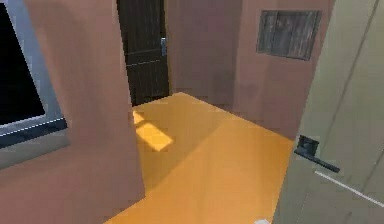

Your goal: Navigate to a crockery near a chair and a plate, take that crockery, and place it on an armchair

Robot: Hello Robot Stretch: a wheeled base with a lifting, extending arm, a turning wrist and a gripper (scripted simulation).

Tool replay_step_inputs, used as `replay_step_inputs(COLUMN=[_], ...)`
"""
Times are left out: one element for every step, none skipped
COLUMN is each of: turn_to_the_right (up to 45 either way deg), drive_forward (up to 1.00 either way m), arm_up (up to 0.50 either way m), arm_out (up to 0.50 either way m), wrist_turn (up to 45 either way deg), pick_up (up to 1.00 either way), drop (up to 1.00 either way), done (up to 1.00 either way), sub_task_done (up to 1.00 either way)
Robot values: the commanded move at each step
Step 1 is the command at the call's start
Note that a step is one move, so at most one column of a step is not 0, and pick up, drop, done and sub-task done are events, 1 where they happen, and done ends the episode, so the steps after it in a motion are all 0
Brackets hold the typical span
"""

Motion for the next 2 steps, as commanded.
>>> replay_step_inputs(turn_to_the_right=[0.0, 0.0], drive_forward=[1.00, 0.20], arm_up=[0.00, 0.00], arm_out=[0.00, 0.00], wrist_turn=[0.0, 0.0], pick_up=[0.00, 0.00], drop=[0.00, 0.00], done=[0.00, 0.00], sub_task_done=[0.00, 0.00])
